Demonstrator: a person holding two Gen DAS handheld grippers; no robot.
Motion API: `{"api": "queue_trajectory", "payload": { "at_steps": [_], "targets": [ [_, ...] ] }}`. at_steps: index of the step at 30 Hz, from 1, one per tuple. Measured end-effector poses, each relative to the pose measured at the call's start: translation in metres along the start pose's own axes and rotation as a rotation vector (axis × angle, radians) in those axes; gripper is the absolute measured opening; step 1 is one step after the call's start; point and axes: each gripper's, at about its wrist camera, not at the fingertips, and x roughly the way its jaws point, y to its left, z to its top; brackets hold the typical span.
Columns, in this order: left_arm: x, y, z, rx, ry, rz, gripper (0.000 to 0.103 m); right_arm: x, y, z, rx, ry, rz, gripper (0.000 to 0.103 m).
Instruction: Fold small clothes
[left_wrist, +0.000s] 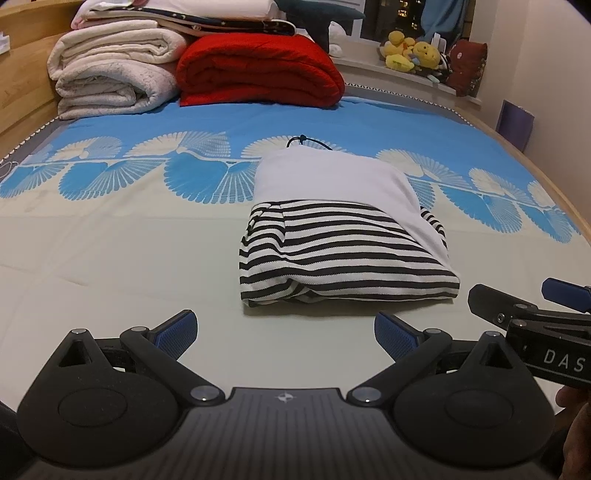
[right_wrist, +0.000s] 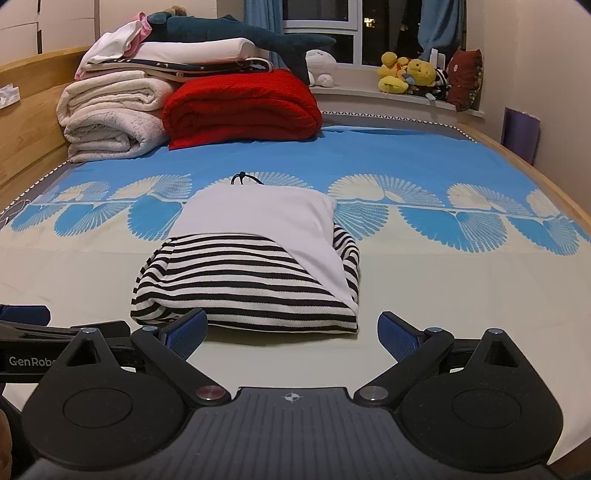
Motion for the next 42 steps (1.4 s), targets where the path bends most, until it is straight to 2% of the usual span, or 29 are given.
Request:
{"api": "queue_trajectory", "payload": {
  "at_steps": [42],
  "targets": [
    [-0.0001,0.0029,-0.0012,0.001,0.008,-0.004,0.102,0.0004,0.0013,0.0001,-0.008,0.003,0.0,0.098]
  ]
}}
